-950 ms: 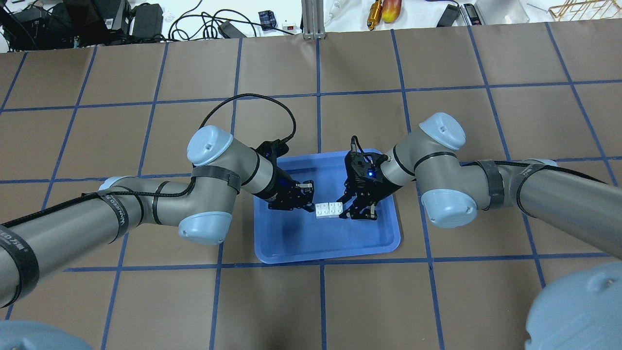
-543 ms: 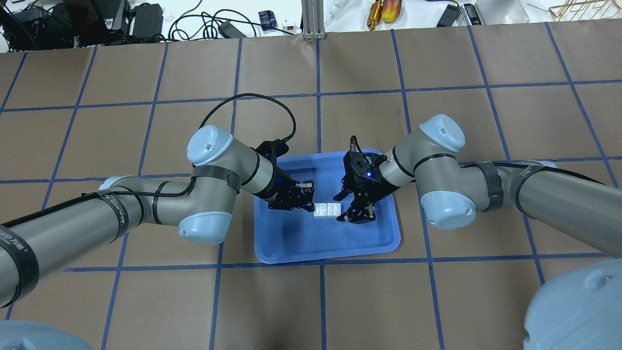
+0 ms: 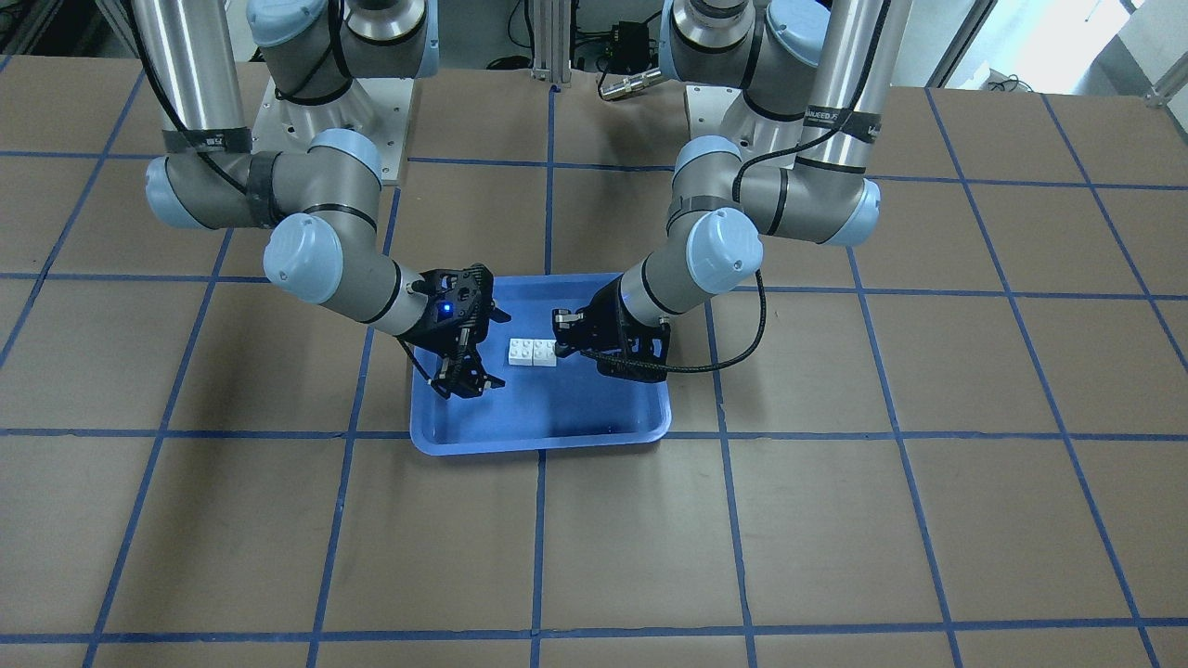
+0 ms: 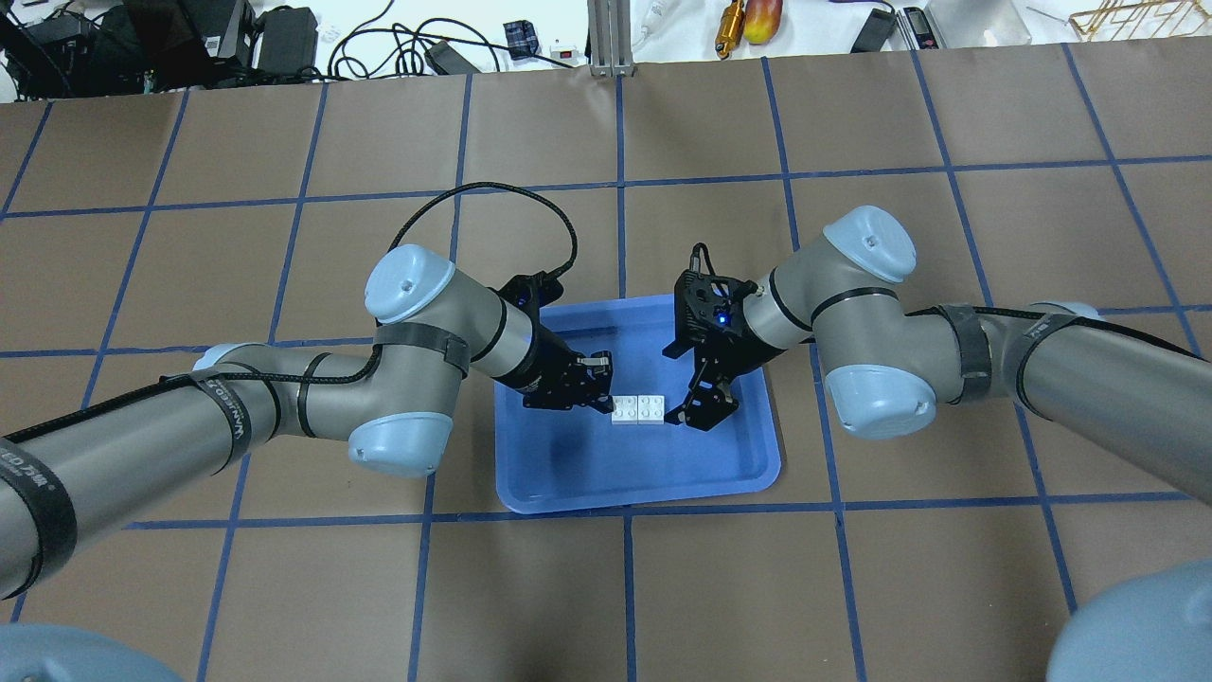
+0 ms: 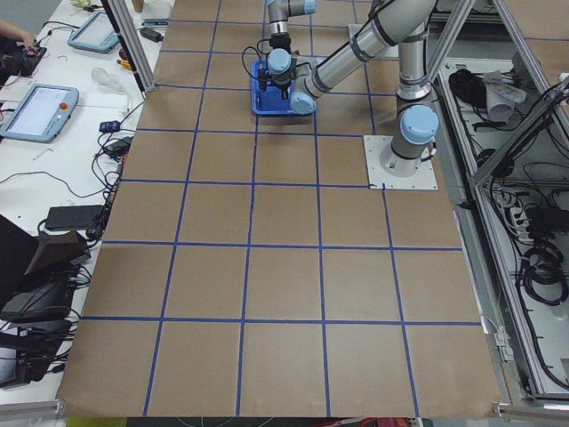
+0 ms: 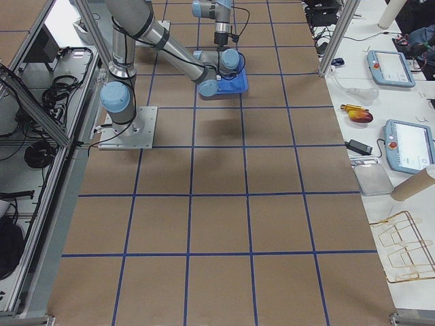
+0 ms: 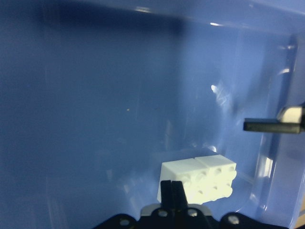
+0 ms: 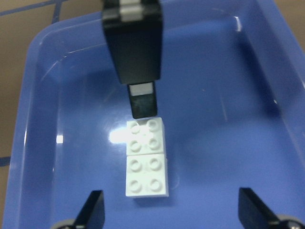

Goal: Assemble white blocks and place on blue tray

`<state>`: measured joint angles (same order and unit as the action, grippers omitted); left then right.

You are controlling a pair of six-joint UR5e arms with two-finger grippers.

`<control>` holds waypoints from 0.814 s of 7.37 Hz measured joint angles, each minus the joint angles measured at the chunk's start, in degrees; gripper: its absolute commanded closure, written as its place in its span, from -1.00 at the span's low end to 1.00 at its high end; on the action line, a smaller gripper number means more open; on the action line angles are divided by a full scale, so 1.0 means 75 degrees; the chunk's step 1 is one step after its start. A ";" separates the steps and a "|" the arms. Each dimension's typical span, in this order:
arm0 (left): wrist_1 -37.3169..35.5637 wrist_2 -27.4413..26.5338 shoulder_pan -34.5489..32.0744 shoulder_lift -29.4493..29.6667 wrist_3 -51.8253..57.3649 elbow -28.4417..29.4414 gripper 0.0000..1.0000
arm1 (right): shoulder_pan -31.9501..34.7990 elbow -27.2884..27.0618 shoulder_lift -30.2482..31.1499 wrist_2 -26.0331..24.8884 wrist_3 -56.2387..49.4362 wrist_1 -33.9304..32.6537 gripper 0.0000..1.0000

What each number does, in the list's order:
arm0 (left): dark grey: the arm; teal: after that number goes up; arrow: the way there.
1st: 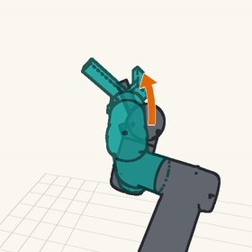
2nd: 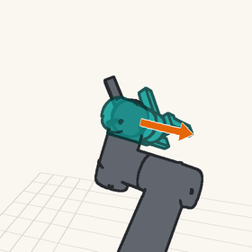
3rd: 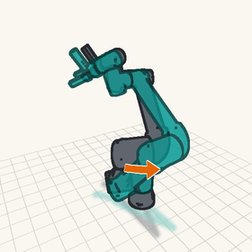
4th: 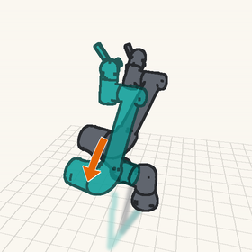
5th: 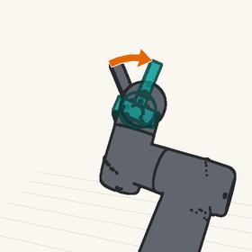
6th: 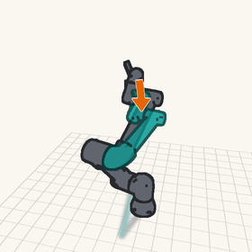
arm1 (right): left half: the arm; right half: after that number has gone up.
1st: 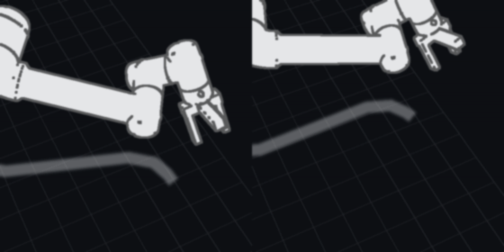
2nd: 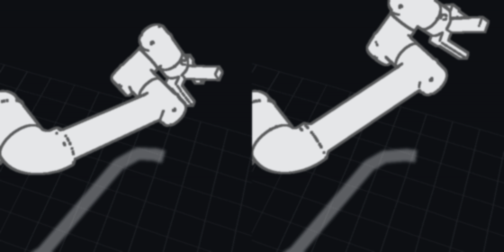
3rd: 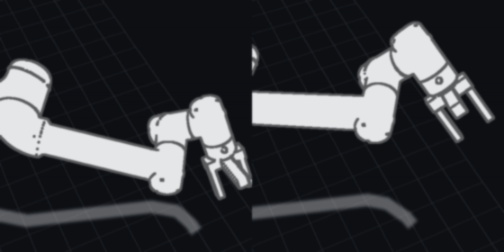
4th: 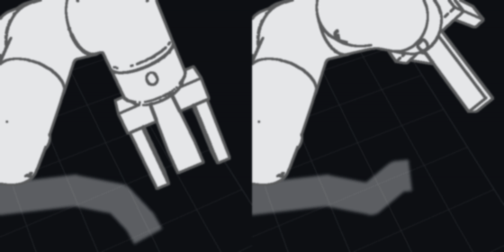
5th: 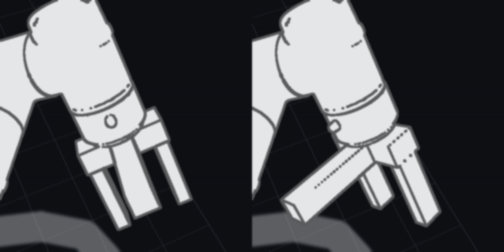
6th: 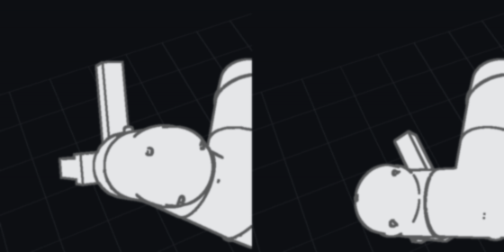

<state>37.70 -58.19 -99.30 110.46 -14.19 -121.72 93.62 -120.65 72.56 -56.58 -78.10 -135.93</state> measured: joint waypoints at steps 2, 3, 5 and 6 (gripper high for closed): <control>0.0010 -0.0031 0.0007 -0.0004 0.0052 -0.0006 1.00 | 0.0002 0.0178 0.0650 -0.0762 0.1144 0.0099 -1.00; 0.0011 -0.0046 0.0008 0.0013 0.0056 -0.0007 1.00 | 0.0005 0.0353 0.0955 -0.1173 0.1635 0.0427 -1.00; 0.0002 -0.0058 0.0007 0.0103 0.0057 0.0008 1.00 | 0.0008 0.1018 0.1537 -0.1868 0.2888 0.1766 -1.00; -0.0006 -0.0049 -0.0001 0.0136 0.0045 0.0011 1.00 | 0.0009 0.1437 0.1765 -0.2239 0.3660 0.2425 -1.00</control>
<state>37.66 -58.56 -99.31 111.49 -13.85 -121.63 93.69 -109.87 85.80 -73.36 -50.64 -117.74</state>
